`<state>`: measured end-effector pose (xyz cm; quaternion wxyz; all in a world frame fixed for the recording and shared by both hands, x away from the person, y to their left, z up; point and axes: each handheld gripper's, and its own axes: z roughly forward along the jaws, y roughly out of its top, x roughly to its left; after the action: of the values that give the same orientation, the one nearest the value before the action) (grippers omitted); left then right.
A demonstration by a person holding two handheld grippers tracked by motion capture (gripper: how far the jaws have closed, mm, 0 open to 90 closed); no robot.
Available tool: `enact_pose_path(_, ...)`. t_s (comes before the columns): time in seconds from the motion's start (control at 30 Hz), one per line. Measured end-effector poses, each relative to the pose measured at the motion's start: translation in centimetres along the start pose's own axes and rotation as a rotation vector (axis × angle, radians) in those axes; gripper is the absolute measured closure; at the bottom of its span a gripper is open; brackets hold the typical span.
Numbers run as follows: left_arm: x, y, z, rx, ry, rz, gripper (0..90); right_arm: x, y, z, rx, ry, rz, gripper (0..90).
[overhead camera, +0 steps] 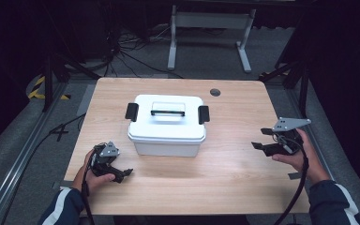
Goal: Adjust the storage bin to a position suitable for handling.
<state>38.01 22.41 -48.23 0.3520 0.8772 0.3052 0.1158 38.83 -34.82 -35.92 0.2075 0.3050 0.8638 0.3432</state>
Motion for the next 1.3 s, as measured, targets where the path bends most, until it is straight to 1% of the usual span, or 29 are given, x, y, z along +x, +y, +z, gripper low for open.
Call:
enact_pose_path(0.03, 0.0, 0.0, 0.0, 0.001, 0.000, 0.000, 0.1, 0.0, 0.4, -0.1, -0.005, 0.013, -0.005, 32.9)
enact_pose_path(0.07, 0.0, 0.0, 0.0, 0.000, 0.000, 0.000, 0.1, 0.1, 1.3, -0.2, -0.007, 0.021, -0.018, 32.9)
enact_pose_path(0.17, 0.0, 0.0, 0.0, 0.000, 0.001, -0.001, 0.1, 0.3, 3.0, -0.3, -0.018, 0.026, -0.048, 33.0)
enact_pose_path(0.27, 0.0, 0.0, 0.0, -0.001, -0.001, -0.006, 0.1, 0.6, 4.7, -0.2, -0.042, 0.034, -0.056, 31.5)
enact_pose_path(0.33, 0.0, 0.0, 0.0, -0.001, -0.001, -0.005, 0.1, 1.0, 6.2, -0.1, -0.034, 0.020, -0.083, 31.2)
enact_pose_path(0.37, 0.0, 0.0, 0.0, -0.001, -0.001, -0.006, 0.1, 1.1, 6.9, 0.0, -0.038, 0.037, -0.090, 31.7)
enact_pose_path(0.4, 0.0, 0.0, 0.0, 0.000, -0.001, -0.006, 0.1, 1.3, 7.4, 0.0, -0.037, 0.043, -0.097, 32.3)
enact_pose_path(0.53, 0.0, 0.0, 0.0, 0.000, -0.001, -0.006, 0.1, 1.8, 9.9, 0.4, -0.025, 0.047, -0.130, 34.0)
enact_pose_path(0.6, 0.0, 0.0, 0.0, -0.001, -0.001, -0.006, 0.1, 2.1, 10.8, 0.7, -0.006, 0.049, -0.141, 35.3)
enact_pose_path(0.63, 0.0, 0.0, 0.0, -0.001, -0.001, -0.006, 0.1, 2.1, 11.2, 0.8, -0.002, 0.058, -0.147, 35.8)
enact_pose_path(0.73, 0.0, 0.0, 0.0, -0.001, -0.001, -0.005, 0.1, 2.2, 12.3, 1.2, 0.018, 0.058, -0.173, 36.6)
enact_pose_path(0.8, 0.0, 0.0, 0.0, 0.000, -0.002, -0.005, 0.1, 2.4, 13.0, 1.4, 0.017, 0.083, -0.182, 37.1)
enact_pose_path(0.87, 0.0, 0.0, 0.0, -0.001, -0.002, -0.006, 0.1, 2.6, 13.8, 1.8, 0.018, 0.082, -0.199, 37.4)
enact_pose_path(0.93, 0.0, 0.0, 0.0, -0.001, -0.001, -0.006, 0.1, 3.0, 14.6, 2.1, 0.011, 0.098, -0.213, 38.1)
enact_pose_path(0.97, 0.0, 0.0, 0.0, 0.000, 0.001, -0.001, 0.1, 3.1, 15.0, 2.3, 0.014, 0.104, -0.218, 38.1)
enact_pose_path(1.07, 0.0, 0.0, 0.0, -0.001, -0.001, -0.005, 0.1, 3.6, 16.1, 3.0, 0.031, 0.114, -0.245, 39.0)
enact_pose_path(1.1, 0.0, 0.0, 0.0, -0.001, -0.001, -0.005, 0.1, 3.6, 16.1, 3.0, 0.031, 0.114, -0.245, 39.0)
enact_pose_path(1.13, 0.0, 0.0, 0.0, -0.001, -0.001, -0.005, 0.1, 3.9, 16.6, 3.3, 0.032, 0.133, -0.255, 39.7)
enact_pose_path(1.17, 0.0, 0.0, 0.0, 0.000, -0.002, -0.006, 0.1, 4.0, 17.1, 3.6, 0.037, 0.137, -0.266, 39.9)
enact_pose_path(1.3, -0.1, -0.1, 0.0, -0.003, 0.001, -0.009, 0.2, 4.5, 18.3, 4.4, 0.038, 0.173, -0.272, 43.0)
